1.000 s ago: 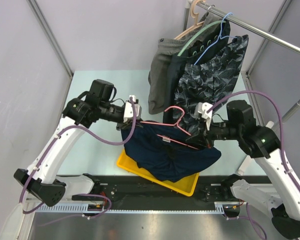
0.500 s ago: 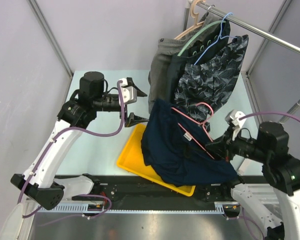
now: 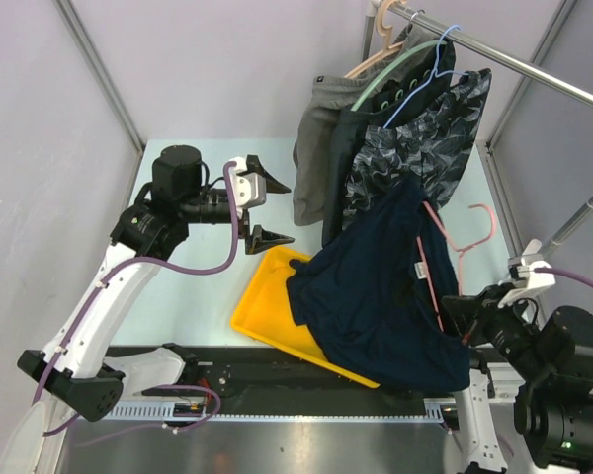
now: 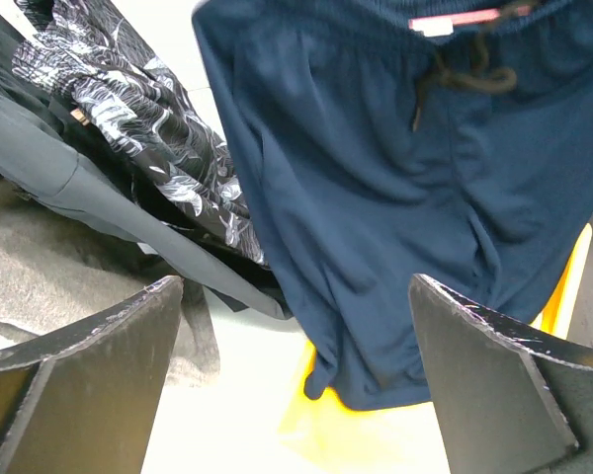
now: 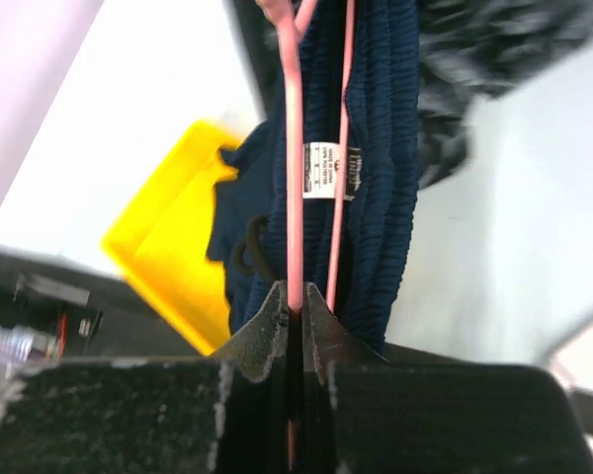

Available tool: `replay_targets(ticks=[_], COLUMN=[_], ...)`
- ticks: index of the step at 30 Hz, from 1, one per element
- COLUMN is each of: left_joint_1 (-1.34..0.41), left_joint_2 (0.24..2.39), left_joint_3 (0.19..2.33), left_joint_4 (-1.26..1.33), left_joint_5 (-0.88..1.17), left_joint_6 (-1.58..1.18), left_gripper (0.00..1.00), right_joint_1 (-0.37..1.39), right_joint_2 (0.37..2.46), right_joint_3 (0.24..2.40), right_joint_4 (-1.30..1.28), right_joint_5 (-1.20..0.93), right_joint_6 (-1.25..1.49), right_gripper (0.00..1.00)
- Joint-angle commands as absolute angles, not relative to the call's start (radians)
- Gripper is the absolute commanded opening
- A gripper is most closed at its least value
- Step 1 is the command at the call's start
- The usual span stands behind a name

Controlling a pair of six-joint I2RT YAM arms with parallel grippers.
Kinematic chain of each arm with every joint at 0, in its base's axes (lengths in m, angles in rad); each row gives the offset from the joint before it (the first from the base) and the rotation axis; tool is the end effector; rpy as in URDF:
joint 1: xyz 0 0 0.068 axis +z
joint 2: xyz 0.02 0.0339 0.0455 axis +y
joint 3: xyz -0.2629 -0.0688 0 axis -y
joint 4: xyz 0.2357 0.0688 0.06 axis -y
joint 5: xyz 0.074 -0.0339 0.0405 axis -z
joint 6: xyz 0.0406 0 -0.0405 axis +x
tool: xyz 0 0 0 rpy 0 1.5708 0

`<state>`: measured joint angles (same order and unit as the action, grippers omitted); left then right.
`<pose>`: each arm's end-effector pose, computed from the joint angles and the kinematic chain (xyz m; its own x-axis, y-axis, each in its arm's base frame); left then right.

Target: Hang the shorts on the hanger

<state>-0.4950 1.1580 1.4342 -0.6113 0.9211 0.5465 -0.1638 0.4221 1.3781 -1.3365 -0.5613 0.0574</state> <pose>0.1765 -0.1320 0.4439 0.2460 0.2245 -0.9429 0.9612 0.0684 0.2671 -0.0283 0.0266 0.4081 -0.3859 0.1130 -0.9156 -0.3280 0.9108 0.2506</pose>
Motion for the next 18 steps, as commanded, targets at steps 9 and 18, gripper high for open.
replay_targets(ticks=[9,18], left_joint_1=[-0.500,-0.503], left_joint_2=[1.144,1.138], left_joint_3=[1.404,1.391], left_joint_4=[-0.572,-0.601], left_joint_5=[0.959,0.936], left_joint_6=[0.531,0.552], left_gripper=[1.00,1.00], right_joint_1=[-0.278,-0.276], right_joint_2=[0.793,1.026], right_joint_3=[1.816,2.036], right_joint_4=[-1.318,-1.223], right_joint_5=[-0.209,-0.167], right_joint_6=[0.299,0.344], right_gripper=[0.00,0.00])
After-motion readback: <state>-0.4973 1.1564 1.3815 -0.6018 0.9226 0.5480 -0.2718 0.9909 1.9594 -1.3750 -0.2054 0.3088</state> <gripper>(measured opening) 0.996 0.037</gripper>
